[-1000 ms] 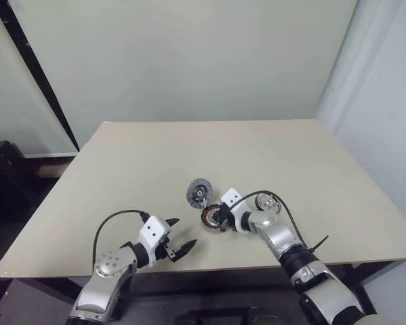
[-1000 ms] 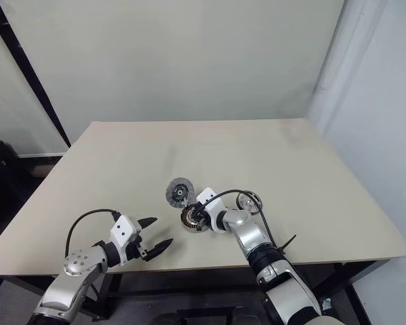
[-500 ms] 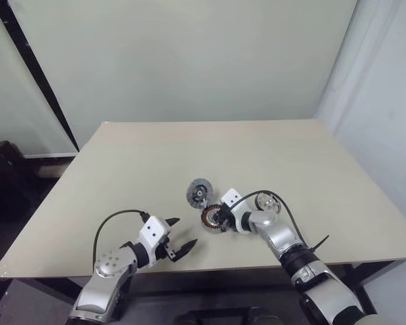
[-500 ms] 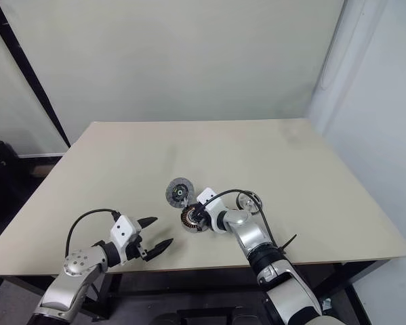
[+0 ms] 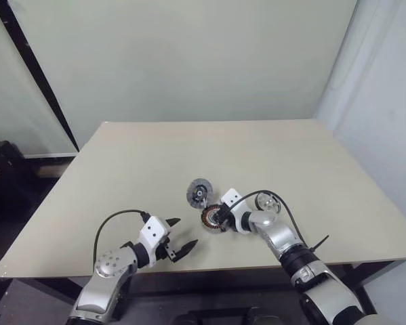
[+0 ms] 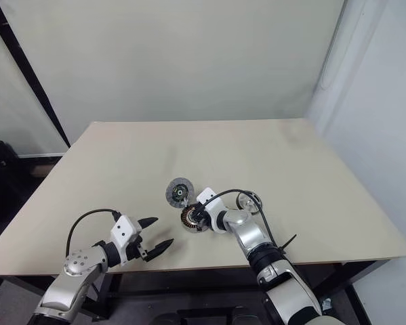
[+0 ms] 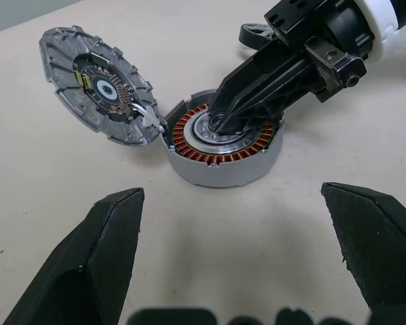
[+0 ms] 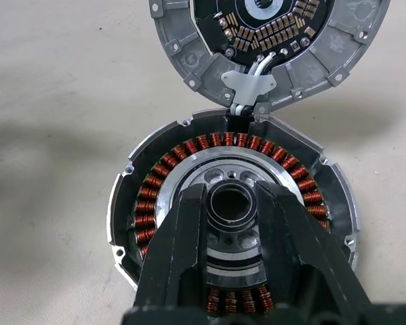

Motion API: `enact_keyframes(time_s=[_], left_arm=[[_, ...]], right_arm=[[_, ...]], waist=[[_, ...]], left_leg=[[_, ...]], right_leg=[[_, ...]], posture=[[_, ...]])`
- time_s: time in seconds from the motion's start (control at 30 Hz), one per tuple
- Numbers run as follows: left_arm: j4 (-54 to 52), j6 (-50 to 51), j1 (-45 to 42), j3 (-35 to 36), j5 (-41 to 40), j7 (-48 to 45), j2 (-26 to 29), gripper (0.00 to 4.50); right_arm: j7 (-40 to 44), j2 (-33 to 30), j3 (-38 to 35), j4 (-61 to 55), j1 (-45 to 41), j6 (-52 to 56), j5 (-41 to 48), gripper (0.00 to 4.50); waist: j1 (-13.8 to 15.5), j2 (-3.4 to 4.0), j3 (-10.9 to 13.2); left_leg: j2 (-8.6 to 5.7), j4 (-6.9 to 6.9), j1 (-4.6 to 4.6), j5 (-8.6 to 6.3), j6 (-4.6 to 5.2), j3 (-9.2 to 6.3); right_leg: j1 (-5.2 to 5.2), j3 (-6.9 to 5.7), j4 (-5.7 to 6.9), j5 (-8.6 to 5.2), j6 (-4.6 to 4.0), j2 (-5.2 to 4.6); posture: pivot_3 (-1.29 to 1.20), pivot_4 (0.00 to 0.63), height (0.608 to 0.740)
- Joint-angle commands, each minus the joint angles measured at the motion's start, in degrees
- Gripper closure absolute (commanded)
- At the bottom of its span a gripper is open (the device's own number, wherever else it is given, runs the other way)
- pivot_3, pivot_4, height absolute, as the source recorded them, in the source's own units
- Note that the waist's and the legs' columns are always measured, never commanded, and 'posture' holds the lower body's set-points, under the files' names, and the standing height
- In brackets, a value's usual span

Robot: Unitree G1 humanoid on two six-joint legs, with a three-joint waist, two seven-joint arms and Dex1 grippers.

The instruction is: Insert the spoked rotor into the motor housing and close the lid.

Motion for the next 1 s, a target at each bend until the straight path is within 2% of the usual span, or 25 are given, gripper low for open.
enact_keyframes(time_s=[0.03, 0.07, 0.27, 0.3, 0.33, 0.4, 0.7, 0.73, 1.0], left_arm=[[-2.01, -0.42, -0.89, 0.60, -0.48, 0.15, 0.18, 0.00], [-2.06, -0.38, -0.86, 0.59, -0.47, 0.16, 0.19, 0.00], [-2.45, -0.09, -0.82, 0.49, -0.50, 0.31, 0.09, 0.00], [-2.50, -0.06, -0.82, 0.47, -0.50, 0.34, 0.07, 0.00], [-2.54, 0.01, -0.85, 0.44, -0.51, 0.37, 0.03, 0.00], [-2.58, 0.14, -0.97, 0.38, -0.51, 0.38, -0.03, 0.00], [-3.56, 0.82, -1.01, 0.10, -0.53, 0.61, -0.28, 0.00], [-3.82, 0.93, -0.86, 0.11, -0.54, 0.64, -0.25, 0.00], [-5.72, 1.85, 0.20, 0.32, -0.64, 0.99, 0.06, 0.00]], right_arm=[[0.10, 0.24, -0.45, -1.17, -0.59, 0.82, -0.10, 2.97], [0.11, 0.28, -0.55, -1.41, -0.51, 0.98, 0.04, 2.77], [0.97, 0.94, -2.51, -6.86, 0.22, 4.19, 2.82, 0.75], [1.22, 0.96, -2.69, -7.87, 0.38, 4.82, 3.13, 0.75], [1.39, 1.04, -3.01, -9.04, 0.57, 5.55, 3.55, 0.83], [1.43, 0.96, -3.25, -11.16, 0.90, 6.62, 4.08, 1.25], [-2.09, 1.64, -1.99, -7.98, 0.87, 5.18, 1.69, 4.36], [-2.90, 1.92, -1.98, -6.93, 0.66, 4.69, 1.34, 4.47], [-6.93, 2.74, -1.60, -0.06, -0.37, 2.22, -1.10, 4.47]], waist=[[0.00, 0.00, 0.00], [0.00, 0.00, 0.00], [0.03, 0.00, 0.00], [0.02, 0.00, 0.00], [0.01, 0.00, 0.00], [0.01, 0.00, 0.00], [0.01, 0.00, 0.00], [0.01, 0.00, 0.00], [-0.03, 0.00, 0.00]], left_leg=[[0.00, 0.00, 0.00, 0.00, 0.00, 0.00], [0.00, 0.00, 0.00, 0.00, 0.00, 0.00], [0.01, 0.00, -0.01, 0.00, 0.00, 0.00], [0.00, -0.01, -0.03, 0.00, 0.00, -0.01], [0.00, -0.01, -0.04, 0.00, 0.00, 0.00], [0.00, -0.02, -0.04, 0.00, 0.00, 0.00], [0.00, -0.03, -0.03, 0.00, 0.00, 0.00], [0.01, -0.03, -0.03, 0.00, 0.00, 0.01], [0.01, -0.04, 0.04, 0.00, 0.00, 0.03]], right_leg=[[0.00, 0.00, 0.00, 0.00, 0.00, 0.00], [0.00, 0.00, 0.00, 0.00, 0.00, 0.00], [-0.02, -0.01, 0.00, 0.00, 0.00, 0.00], [-0.02, -0.01, 0.00, 0.00, 0.00, 0.00], [-0.03, -0.01, -0.01, 0.00, 0.01, 0.00], [-0.04, 0.00, -0.01, 0.00, 0.01, 0.00], [-0.04, -0.01, -0.01, 0.00, 0.00, 0.00], [-0.04, -0.01, -0.01, 0.00, 0.00, 0.00], [-0.01, 0.01, 0.00, 0.00, 0.00, 0.00]], posture=[[0.00, 0.000, 0.740], [0.00, 0.000, 0.740], [0.00, 0.000, 0.740], [0.00, 0.000, 0.740], [0.00, 0.000, 0.740], [0.00, 0.000, 0.740], [0.00, 0.000, 0.740], [0.00, 0.000, 0.740], [0.00, 0.000, 0.740]])
